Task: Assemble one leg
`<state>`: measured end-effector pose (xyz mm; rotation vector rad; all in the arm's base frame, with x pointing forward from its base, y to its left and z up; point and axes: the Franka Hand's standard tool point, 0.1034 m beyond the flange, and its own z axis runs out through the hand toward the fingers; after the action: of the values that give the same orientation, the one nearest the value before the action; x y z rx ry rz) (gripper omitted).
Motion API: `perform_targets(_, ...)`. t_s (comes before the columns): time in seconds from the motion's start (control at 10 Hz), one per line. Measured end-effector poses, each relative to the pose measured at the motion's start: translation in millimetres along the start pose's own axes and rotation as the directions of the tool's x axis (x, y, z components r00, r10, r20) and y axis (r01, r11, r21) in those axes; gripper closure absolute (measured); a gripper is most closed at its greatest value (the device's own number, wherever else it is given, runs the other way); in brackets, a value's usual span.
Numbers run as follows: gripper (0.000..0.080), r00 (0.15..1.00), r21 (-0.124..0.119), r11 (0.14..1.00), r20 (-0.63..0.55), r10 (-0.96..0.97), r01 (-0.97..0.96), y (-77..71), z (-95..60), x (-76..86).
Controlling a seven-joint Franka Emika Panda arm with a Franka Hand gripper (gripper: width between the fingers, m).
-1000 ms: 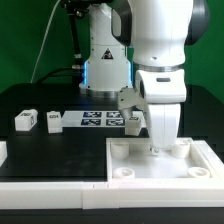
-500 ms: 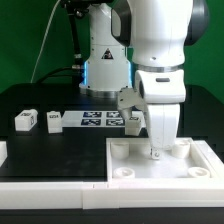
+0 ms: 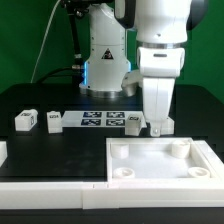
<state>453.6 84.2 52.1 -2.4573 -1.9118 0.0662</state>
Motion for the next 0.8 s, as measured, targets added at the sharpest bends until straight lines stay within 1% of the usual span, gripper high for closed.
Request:
perform_targets(0.1, 0.0151, 1.0, -0.002, 1.0, 0.0, 0.02, -0.02, -0.1, -3.3, -0.4)
perform_targets(0.3, 0.0151, 0.999, 0.002, 0.999, 0.001, 0.04, -0.04, -0.8, -1.0, -1.1)
perform_targets(0.5, 0.0151, 0.966, 0.003, 0.966, 0.0, 0.258, -0.258, -1.1, -1.0, -0.4)
perform_targets(0.6, 0.0151, 0.939, 0.003, 0.939, 0.0, 0.343, -0.343, -1.2, -1.0, -0.3)
perform_targets(0.7, 0.0151, 0.924, 0.004, 0.924, 0.0, 0.384, -0.384, -1.4, -1.0, -0.2)
perform_targets(0.8, 0.0151, 0.85, 0.014, 0.85, 0.014, 0.526, -0.526, -6.8, -1.3, 1.4)
